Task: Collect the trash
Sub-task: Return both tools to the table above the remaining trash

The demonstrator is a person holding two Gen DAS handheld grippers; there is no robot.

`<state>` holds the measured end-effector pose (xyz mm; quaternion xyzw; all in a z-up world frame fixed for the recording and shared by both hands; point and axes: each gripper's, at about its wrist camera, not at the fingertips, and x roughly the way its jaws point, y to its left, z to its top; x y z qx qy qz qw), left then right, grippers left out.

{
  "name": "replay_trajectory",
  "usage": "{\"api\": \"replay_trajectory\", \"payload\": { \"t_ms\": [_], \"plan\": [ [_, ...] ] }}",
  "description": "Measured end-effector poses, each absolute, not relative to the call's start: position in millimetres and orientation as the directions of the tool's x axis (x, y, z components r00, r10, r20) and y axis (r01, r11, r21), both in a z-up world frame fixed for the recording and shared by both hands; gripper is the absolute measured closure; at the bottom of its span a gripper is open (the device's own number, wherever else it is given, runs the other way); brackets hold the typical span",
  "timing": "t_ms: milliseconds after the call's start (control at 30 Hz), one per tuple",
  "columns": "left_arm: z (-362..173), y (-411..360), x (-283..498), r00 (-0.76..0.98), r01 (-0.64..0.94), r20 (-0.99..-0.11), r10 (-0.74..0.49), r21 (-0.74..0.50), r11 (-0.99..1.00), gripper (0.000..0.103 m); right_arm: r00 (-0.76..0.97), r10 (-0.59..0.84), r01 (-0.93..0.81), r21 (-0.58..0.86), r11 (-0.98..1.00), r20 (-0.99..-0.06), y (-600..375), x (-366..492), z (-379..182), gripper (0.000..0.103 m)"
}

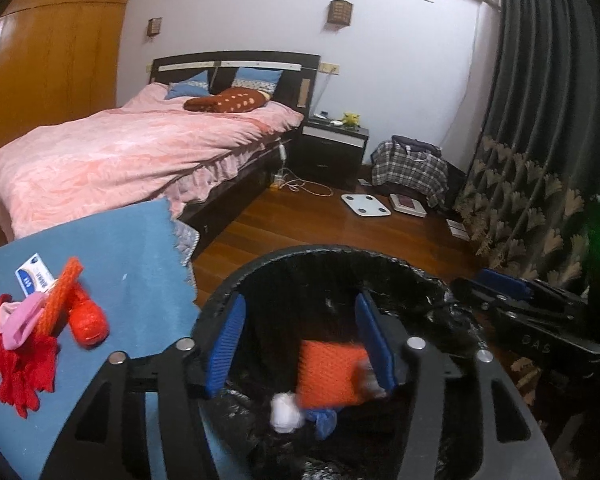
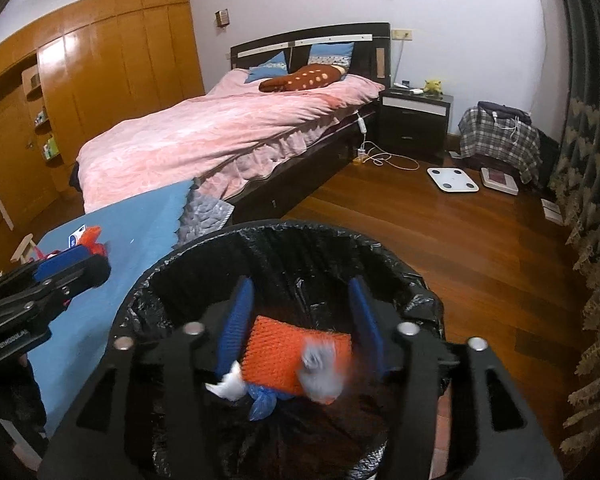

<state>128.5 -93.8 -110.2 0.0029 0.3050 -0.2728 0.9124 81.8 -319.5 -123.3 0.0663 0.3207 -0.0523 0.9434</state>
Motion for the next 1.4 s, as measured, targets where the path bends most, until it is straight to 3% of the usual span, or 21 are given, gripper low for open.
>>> {"api": "replay_trajectory", "payload": {
  "t_ms": [100,167,267,1100,1400],
  "plan": [
    [-107.8,-81.8,128.0,0.697,0.465,-0.551,-0.460,-0.140,0.874,0.028,0.798,-0.073,0.154,0.085,0.984,-0.598,-316.8,80.7,-120.4,0.011],
    [-106.0,-71.2,127.0,0.718,0.440,-0.546,-0.431,-0.122,0.890,0.016,0.802,-0.075,0.154,0.084,0.984,-0.592,-313.6,80.9,-118.7,0.011],
    [-103.1,-53.5,125.4,0.754,0.386,-0.539,-0.376,-0.099,0.917,0.007,0.805,-0.070,0.146,0.083,0.986,-0.590,-304.8,83.5,-116.6,0.008],
    [-125.5,125.5,136.9,0.831,-0.027,-0.556,-0.009,-0.056,0.998,0.006,0.796,0.176,-0.140,0.107,0.984,-0.579,-146.0,164.2,-117.2,0.007],
    [-142.9,161.8,151.0,0.825,-0.096,-0.562,0.054,-0.046,0.994,0.006,0.768,0.212,-0.201,0.086,0.976,-0.605,-81.9,204.1,-142.9,0.007]
  ]
}}
